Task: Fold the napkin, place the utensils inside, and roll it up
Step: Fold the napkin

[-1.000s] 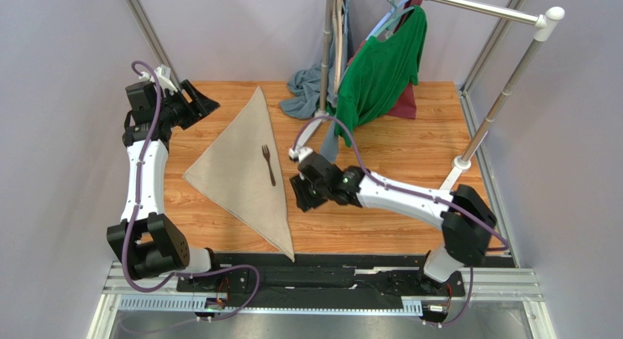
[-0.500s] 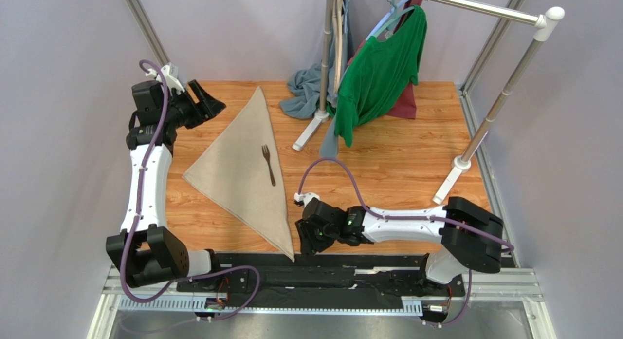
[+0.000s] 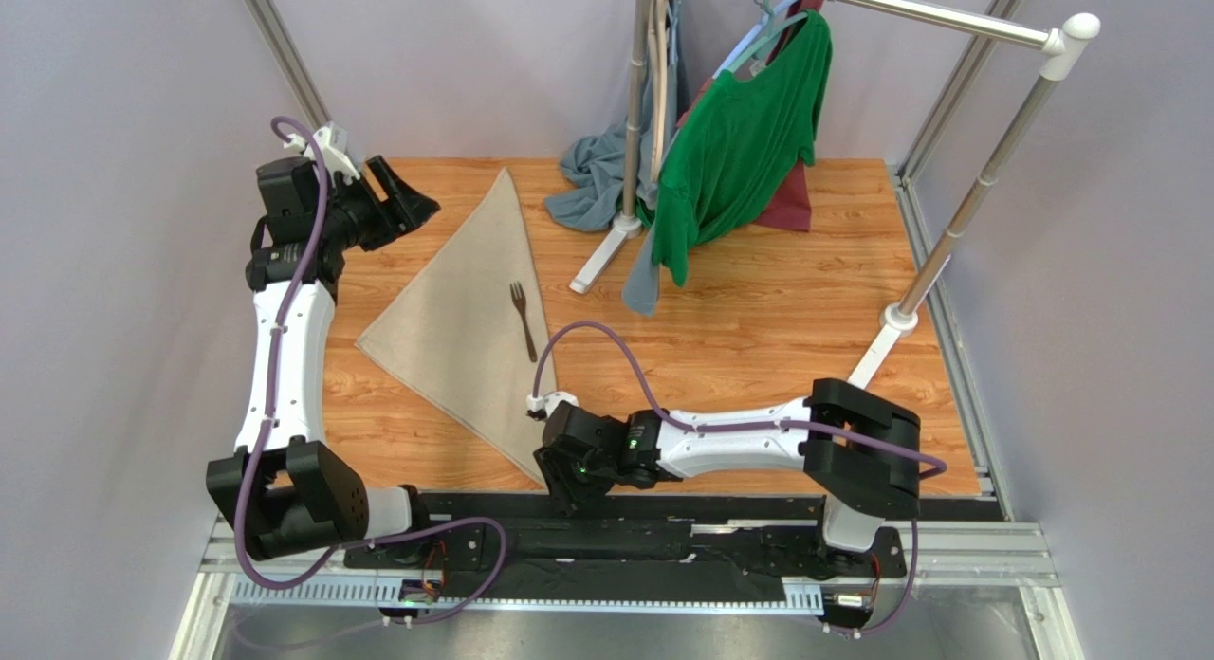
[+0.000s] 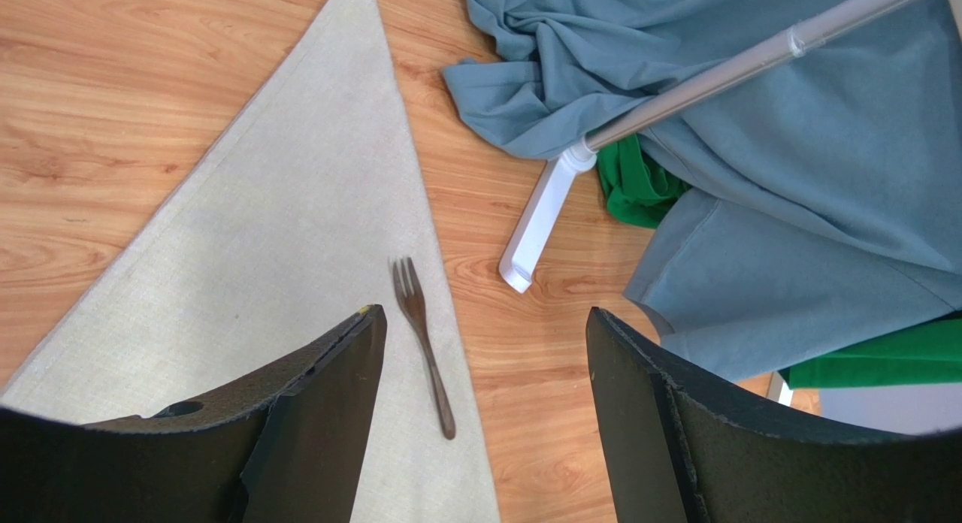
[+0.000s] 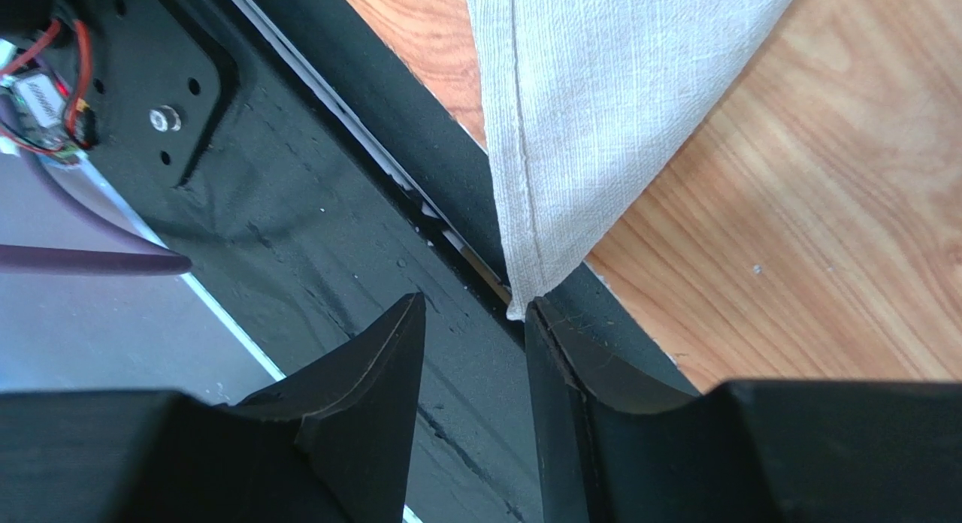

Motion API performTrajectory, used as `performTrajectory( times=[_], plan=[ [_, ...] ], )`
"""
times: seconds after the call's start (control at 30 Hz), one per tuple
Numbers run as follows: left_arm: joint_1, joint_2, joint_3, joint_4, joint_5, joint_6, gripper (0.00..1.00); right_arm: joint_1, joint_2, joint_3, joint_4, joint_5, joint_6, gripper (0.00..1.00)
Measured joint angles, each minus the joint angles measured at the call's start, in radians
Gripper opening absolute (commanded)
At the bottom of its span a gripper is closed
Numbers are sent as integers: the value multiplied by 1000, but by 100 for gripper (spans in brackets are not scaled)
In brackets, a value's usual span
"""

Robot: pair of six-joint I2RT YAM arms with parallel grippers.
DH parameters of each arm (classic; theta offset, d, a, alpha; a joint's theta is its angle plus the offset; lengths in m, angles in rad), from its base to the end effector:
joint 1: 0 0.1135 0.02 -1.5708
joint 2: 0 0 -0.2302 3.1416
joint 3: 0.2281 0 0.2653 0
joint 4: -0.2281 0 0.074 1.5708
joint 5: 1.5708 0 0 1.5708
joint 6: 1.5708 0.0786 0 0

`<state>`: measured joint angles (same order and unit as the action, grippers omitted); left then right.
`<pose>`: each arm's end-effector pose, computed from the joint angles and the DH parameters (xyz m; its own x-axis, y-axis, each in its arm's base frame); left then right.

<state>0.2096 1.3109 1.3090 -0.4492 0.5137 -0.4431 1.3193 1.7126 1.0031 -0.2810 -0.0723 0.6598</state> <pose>0.3480 0.0345 0.3334 -0.4930 -0.4866 -0.7212 0.0443 0.8138 -0.5794 0.0869 0.3610 0.0911 -0.7626 -0.5113 -0.3962 -0.6435 0.6623 0.3838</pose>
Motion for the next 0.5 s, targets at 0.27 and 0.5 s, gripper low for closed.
performTrajectory(
  times=[0.27, 0.5],
  plan=[
    [0, 0, 0, 0, 0, 0, 74, 49, 61, 77, -132, 81, 3, 39],
    [0, 0, 0, -1, 1, 0, 74, 61, 100, 121, -185, 110, 3, 36]
  ],
)
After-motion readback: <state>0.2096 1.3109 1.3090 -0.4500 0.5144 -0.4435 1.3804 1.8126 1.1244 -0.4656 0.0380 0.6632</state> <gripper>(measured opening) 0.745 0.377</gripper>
